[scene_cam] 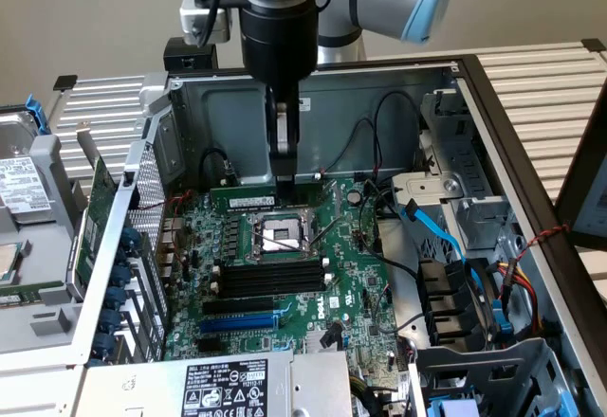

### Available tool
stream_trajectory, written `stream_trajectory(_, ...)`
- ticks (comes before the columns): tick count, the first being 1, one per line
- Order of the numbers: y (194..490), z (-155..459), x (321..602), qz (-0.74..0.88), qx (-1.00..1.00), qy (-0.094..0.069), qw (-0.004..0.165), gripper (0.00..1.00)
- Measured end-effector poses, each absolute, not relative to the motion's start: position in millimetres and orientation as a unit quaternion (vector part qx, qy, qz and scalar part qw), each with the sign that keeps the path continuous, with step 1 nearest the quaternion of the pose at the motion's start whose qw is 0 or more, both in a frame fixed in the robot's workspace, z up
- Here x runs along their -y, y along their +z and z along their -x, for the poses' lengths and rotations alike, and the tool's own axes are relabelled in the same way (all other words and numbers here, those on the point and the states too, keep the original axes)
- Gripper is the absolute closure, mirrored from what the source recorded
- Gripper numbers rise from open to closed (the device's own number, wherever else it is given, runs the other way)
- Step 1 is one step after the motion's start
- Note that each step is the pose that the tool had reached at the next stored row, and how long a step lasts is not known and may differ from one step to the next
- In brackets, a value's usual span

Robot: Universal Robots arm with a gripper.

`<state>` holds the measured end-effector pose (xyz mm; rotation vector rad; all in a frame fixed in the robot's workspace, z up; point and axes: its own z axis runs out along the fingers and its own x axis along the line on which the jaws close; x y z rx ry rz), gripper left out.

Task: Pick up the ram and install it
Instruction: 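Insert the ram into the slot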

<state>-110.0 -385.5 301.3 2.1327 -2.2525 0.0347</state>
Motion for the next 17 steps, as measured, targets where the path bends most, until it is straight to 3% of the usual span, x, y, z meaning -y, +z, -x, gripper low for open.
stream_trajectory(17,274.6,108.2,393.6,-0.687,0.726,0.011,0.02,0.87)
